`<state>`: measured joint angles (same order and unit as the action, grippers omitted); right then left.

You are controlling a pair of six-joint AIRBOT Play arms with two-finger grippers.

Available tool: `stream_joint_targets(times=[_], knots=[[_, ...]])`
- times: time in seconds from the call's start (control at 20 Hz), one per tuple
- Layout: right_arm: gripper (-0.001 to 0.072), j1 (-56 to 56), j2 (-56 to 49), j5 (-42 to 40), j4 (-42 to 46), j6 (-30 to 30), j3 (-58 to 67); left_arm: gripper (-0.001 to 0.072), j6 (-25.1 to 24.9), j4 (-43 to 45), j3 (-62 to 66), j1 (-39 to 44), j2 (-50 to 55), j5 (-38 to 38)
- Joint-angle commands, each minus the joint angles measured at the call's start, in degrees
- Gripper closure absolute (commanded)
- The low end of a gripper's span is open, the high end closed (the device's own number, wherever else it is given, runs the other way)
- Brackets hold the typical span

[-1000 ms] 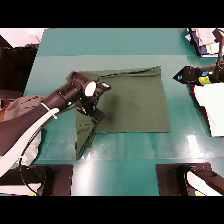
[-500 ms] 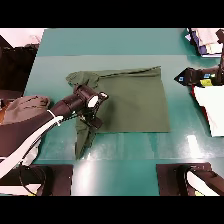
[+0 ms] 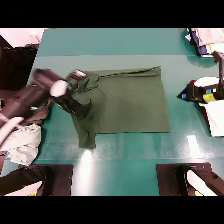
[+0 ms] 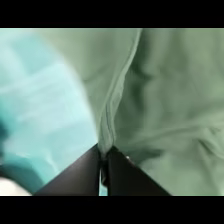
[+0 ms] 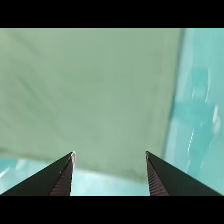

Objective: Fold the shirts.

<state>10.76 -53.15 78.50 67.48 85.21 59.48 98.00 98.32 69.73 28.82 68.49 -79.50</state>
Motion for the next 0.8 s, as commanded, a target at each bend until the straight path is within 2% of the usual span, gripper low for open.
stream_joint_targets(times=[0.0,0.15,0.3,0.45,0.5,0.75], knots=[[0.0210,6.0,3.0,2.2,-0.6,-2.9,-10.1,0.0679,0.1,-0.5,-0.4,-9.4,-6.8,1.0],[0.0210,11.3,3.9,2.6,-1.8,-6.4,-19.2,0.0679,-3.2,-8.6,-3.0,-16.7,-7.5,1.6],[0.0210,16.3,1.0,1.9,-8.2,-11.8,-26.2,0.0679,-5.5,-16.9,-8.7,-20.2,-7.5,5.0],[0.0217,17.6,-4.1,-0.2,-13.8,-15.5,-30.7,0.0679,-5.5,-18.8,-12.1,-20.2,-7.5,7.2],[0.0258,17.3,-5.9,-1.3,-15.4,-16.6,-31.7,0.0679,-5.5,-18.9,-12.2,-20.2,-7.4,7.1],[0.0258,11.2,-12.0,-6.3,-17.0,-17.1,-32.3,0.0678,-5.5,-18.9,-12.2,-20.2,-7.5,6.4]])
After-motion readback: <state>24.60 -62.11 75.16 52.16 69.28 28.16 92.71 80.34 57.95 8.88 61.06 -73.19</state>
